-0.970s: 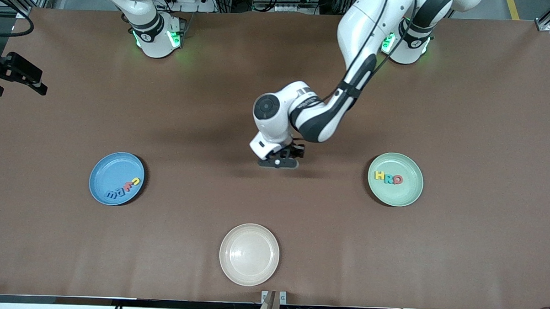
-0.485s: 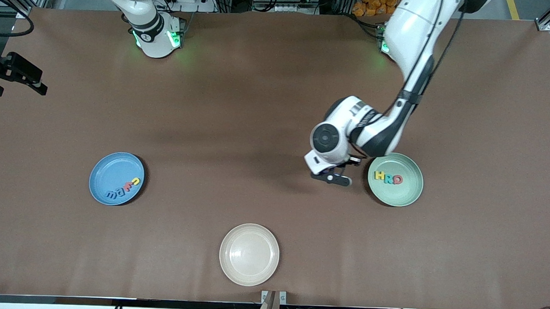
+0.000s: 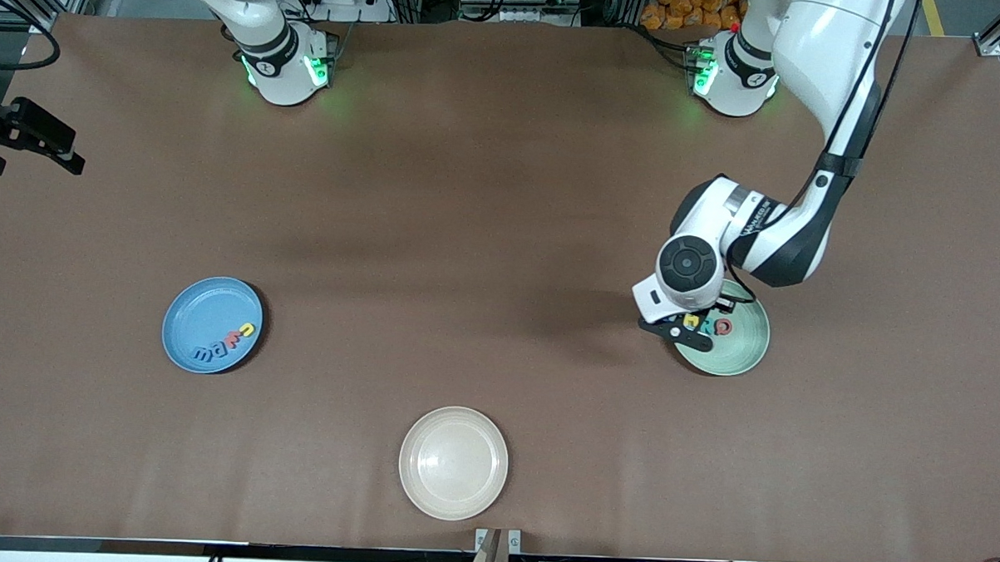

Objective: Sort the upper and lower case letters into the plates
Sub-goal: 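Carry the blue M to the green plate with the left gripper, then open the left gripper to release the M onto the green plate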

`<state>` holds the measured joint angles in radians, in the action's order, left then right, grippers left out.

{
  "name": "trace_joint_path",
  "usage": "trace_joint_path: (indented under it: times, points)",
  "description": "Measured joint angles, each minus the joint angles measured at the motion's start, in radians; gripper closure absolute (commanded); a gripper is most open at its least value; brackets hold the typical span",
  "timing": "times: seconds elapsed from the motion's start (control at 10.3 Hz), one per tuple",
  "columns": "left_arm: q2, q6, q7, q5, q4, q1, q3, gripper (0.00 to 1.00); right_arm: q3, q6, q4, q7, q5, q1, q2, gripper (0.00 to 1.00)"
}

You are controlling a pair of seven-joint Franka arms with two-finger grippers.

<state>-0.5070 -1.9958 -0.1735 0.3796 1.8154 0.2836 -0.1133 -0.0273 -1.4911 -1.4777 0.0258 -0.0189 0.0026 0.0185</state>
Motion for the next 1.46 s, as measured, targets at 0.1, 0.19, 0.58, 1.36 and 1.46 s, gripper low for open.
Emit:
trace_joint_path:
  times: [0.1,0.19,0.58,1.36,1.46]
  points:
    - [0.000,-0.037,0.046,0.017,0.025,-0.041,0.000,0.97,0.001,0.000,0.000,-0.009,0.001,0.000,0.000,0.00]
    - [0.000,-0.084,0.086,0.019,0.045,-0.087,0.001,0.98,0.001,0.000,0.000,-0.013,0.002,0.001,0.000,0.00]
    - [0.001,-0.169,0.118,0.020,0.096,-0.185,-0.002,0.97,0.002,0.000,0.000,-0.015,0.002,0.001,-0.001,0.00]
    - [0.000,-0.201,0.118,0.020,0.128,-0.198,-0.006,0.00,0.001,-0.001,0.000,-0.016,0.003,0.001,-0.025,0.00]
    - [0.003,-0.202,0.116,0.020,0.125,-0.197,-0.009,0.00,0.001,-0.001,0.000,-0.017,0.004,0.001,-0.027,0.00]
